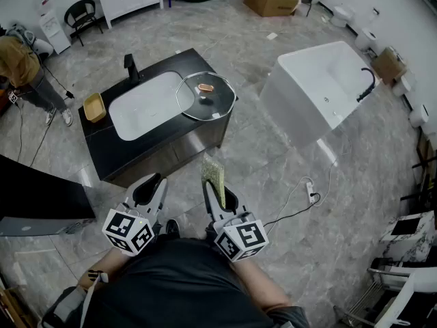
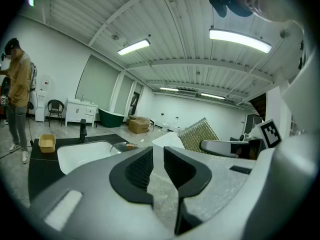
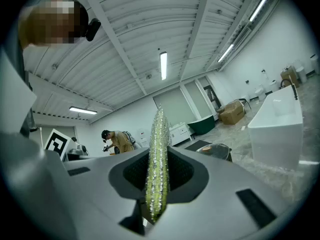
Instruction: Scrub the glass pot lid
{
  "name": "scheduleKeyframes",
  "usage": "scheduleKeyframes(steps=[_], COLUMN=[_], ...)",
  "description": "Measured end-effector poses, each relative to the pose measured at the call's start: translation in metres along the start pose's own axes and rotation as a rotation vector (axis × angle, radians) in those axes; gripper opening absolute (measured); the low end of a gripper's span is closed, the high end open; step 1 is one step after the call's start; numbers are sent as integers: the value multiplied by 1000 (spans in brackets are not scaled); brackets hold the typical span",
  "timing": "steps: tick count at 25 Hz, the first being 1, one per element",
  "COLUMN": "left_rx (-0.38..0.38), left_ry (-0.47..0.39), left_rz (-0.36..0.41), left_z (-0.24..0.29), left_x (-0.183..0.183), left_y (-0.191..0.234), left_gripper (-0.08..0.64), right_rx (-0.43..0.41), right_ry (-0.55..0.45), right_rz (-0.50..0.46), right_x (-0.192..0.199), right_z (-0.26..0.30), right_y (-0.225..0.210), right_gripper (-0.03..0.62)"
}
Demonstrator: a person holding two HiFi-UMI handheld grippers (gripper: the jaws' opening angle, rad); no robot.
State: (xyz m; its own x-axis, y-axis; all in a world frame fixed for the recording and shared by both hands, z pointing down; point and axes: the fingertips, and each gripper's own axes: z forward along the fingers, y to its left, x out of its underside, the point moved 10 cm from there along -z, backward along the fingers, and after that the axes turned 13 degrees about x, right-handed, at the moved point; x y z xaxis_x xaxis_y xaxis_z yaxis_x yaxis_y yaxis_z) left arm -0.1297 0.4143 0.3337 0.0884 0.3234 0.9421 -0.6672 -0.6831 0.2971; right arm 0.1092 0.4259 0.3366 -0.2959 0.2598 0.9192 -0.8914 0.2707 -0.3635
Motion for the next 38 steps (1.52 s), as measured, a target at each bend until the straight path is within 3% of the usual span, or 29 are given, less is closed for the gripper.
scheduleKeyframes(steps=[16, 26, 32, 38], left_rx=[-19, -66, -77, -38], left_ry=[1, 5, 26, 30], left_rz=[0, -8, -17, -52], left_z=[38, 68, 83, 113], left_x=[8, 11, 7, 1], left_y=[-35, -73, -64, -19], left_gripper=[69, 69, 69, 69], right_rx=[-13, -81, -75, -24], right_ry=[-21, 6, 35, 64], right_rz=[40, 78, 109, 98], right_x=[-16, -23, -23, -26], right_z=[-18, -27, -11, 32], right_y=[-48, -93, -105, -114], right_gripper=[55, 55, 55, 55])
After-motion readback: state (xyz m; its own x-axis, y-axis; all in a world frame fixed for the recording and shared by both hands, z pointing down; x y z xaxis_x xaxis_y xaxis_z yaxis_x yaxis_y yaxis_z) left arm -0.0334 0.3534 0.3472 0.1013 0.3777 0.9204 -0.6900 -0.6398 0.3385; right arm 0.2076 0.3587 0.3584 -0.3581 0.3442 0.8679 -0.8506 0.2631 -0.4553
